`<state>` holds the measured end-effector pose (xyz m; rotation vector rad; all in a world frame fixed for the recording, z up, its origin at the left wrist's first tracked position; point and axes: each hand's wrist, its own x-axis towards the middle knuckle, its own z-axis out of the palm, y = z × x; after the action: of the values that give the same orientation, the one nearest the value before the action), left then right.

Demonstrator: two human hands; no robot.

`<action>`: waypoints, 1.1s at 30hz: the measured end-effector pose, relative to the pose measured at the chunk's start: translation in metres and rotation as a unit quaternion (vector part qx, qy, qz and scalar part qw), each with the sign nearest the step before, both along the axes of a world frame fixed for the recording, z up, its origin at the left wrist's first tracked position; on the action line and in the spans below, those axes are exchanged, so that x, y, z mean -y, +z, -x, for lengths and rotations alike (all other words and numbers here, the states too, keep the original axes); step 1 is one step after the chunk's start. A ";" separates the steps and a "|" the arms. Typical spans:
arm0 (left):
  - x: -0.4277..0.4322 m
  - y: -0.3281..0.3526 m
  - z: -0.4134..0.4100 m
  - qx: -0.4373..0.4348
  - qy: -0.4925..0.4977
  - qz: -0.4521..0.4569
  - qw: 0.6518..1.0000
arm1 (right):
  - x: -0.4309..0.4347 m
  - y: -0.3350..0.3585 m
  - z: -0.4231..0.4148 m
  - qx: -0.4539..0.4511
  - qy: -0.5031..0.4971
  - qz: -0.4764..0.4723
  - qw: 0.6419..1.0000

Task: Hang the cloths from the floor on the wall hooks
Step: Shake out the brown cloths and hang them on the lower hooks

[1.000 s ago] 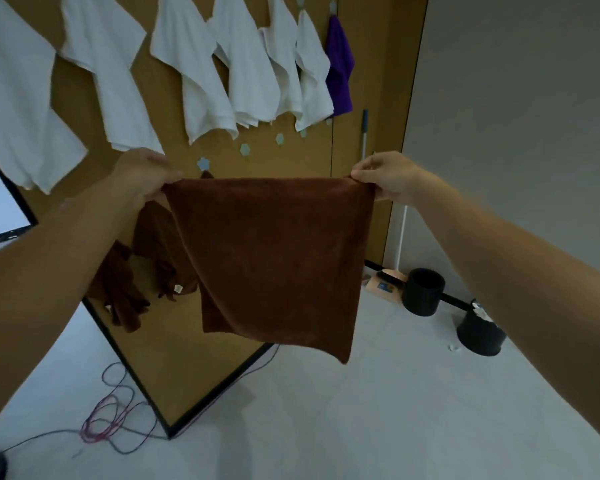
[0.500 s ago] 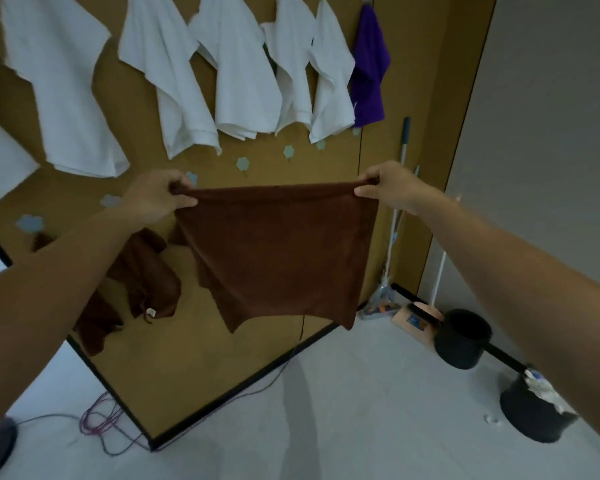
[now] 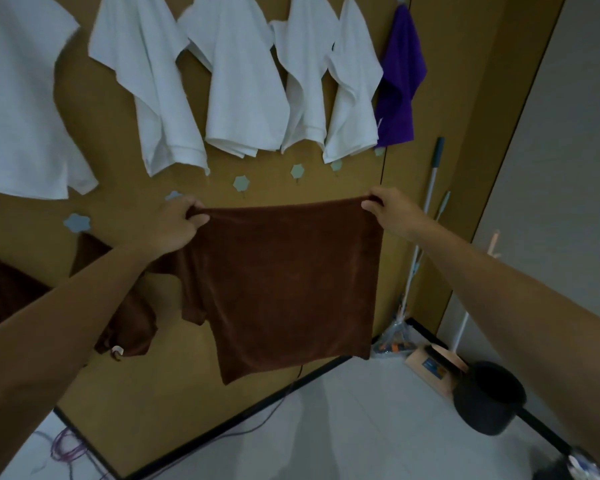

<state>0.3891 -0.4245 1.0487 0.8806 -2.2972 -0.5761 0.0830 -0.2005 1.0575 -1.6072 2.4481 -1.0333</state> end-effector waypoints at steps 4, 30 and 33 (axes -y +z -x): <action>0.034 -0.013 0.032 0.009 -0.043 0.029 0.999 | 0.036 -0.012 0.026 0.023 0.021 0.036 0.999; 0.090 -0.043 0.160 0.164 0.020 -0.016 0.986 | 0.242 -0.062 0.165 -0.051 0.348 -0.053 0.935; 0.095 -0.042 0.162 0.203 0.033 -0.057 0.977 | 0.255 -0.065 0.161 -0.038 0.388 -0.040 0.920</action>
<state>0.2274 -0.5197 1.0069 1.2188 -2.6027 -0.5437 -0.0781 -0.4555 0.9927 -2.2983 1.5601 -0.7175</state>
